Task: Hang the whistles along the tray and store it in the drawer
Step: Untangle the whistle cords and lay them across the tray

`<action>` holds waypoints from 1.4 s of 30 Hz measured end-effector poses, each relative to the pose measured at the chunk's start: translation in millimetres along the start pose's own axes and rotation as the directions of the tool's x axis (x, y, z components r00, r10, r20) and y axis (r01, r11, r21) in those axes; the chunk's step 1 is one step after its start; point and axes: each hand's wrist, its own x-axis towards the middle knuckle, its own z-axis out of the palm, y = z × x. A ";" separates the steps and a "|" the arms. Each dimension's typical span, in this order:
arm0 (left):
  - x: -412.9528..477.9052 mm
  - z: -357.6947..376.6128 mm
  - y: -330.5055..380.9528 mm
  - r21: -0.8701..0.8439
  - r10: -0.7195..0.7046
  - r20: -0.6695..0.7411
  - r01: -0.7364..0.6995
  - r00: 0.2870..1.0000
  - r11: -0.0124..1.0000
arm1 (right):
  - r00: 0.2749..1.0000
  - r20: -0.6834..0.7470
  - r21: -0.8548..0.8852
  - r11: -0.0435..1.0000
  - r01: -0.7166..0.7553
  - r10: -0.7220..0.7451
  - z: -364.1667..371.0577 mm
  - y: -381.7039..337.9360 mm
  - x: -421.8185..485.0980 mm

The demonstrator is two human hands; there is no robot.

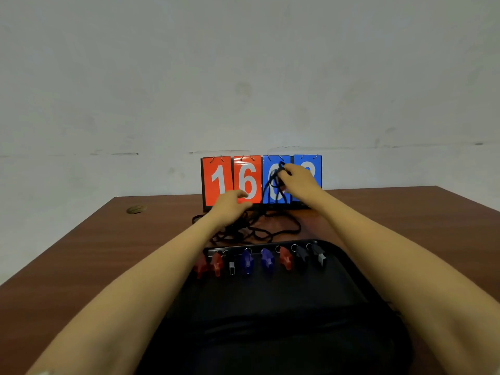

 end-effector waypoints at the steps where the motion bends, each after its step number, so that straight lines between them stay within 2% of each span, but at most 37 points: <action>1: 0.1 3.1 7.2 -0.049 0.035 0.058 -0.032 0.998 0.998 | 1.000 -0.009 0.075 0.997 0.004 -0.003 -0.4 -7.3 0.9; 2: 2.9 6.7 10.2 -0.038 0.044 0.096 -0.041 0.994 0.998 | 1.000 -0.022 0.152 0.988 0.001 0.003 -1.2 -13.8 2.1; 4: 7.1 10.0 10.8 0.022 0.028 0.062 -0.030 0.998 0.999 | 0.997 -0.069 0.269 0.963 0.000 0.019 -4.4 -21.9 5.5; 7: 5.0 1.5 10.6 -0.144 0.009 -0.068 -0.018 0.998 0.989 | 0.981 -0.180 0.351 0.936 0.000 0.067 -10.4 -23.0 11.9; 9: 5.4 -10.5 10.5 -0.171 0.042 -0.212 -0.079 0.976 0.982 | 0.961 -0.242 0.438 0.899 -0.018 0.137 -12.4 -16.9 16.9; 11: 7.6 -22.9 10.0 -0.139 0.056 -0.388 -0.119 0.920 0.983 | 0.938 -0.299 0.420 0.907 -0.035 0.175 -12.4 -7.7 22.4; 13: 8.7 -32.5 12.9 -0.084 0.066 -0.464 -0.118 0.883 0.989 | 0.953 -0.250 0.273 0.956 -0.102 0.173 -10.8 1.0 25.3; 15: 8.4 -40.9 19.5 -0.083 0.106 -0.411 -0.153 0.905 0.985 | 0.983 -0.063 0.017 0.985 -0.170 0.171 -6.2 8.4 24.6; 16: 6.5 -44.2 25.5 -0.182 0.122 -0.361 -0.198 0.925 0.963 | 0.983 0.043 -0.117 0.978 -0.170 0.176 -3.1 10.7 22.0; 18: 3.2 -49.2 37.5 -0.448 0.117 -0.312 -0.254 0.943 0.857 | 0.966 0.183 -0.324 0.939 -0.117 0.184 4.1 14.5 15.1; 21: 7.7 -51.9 39.9 -0.627 -0.051 -0.399 -0.232 0.916 0.744 | 0.953 0.208 -0.541 0.838 -0.075 0.220 10.0 22.0 4.2; 24: 14.7 -50.7 20.9 -0.659 -0.262 -0.394 -0.072 0.881 0.749 | 0.947 0.180 -0.633 0.768 -0.096 0.267 7.1 32.2 -1.9; 27: 12.3 -42.4 2.1 -0.539 -0.316 -0.285 0.121 0.905 0.834 | 0.959 0.105 -0.575 0.803 -0.156 0.262 -0.3 38.2 -1.5; 29: 11.5 -35.7 -3.5 -0.537 -0.328 -0.265 0.144 0.907 0.831 | 0.972 0.042 -0.468 0.864 -0.186 0.232 -5.0 35.8 1.4; 32: 8.0 -30.4 1.3 -0.742 -0.327 -0.178 0.092 0.928 0.664 | 0.987 -0.015 -0.249 0.956 -0.157 0.159 -7.4 24.5 8.1; 36: 3.9 -31.3 16.8 -0.813 -0.178 -0.146 -0.015 0.973 0.582 | 0.995 -0.058 0.012 0.997 -0.080 0.081 -4.8 2.9 10.6; 38: 3.9 -33.1 24.7 -0.837 -0.131 -0.132 -0.039 0.983 0.546 | 0.998 -0.043 0.048 0.998 -0.043 0.045 -2.5 -8.6 7.3; 40: 3.9 -34.7 30.6 -0.797 -0.101 -0.155 -0.063 0.983 0.601 | 1.000 0.005 0.078 0.997 -0.022 0.022 -0.8 -19.0 3.7; 42: 2.8 -34.6 35.1 -0.725 -0.062 -0.178 -0.088 0.982 0.683 | 0.996 0.091 0.203 0.979 -0.029 0.011 0.6 -28.8 -1.0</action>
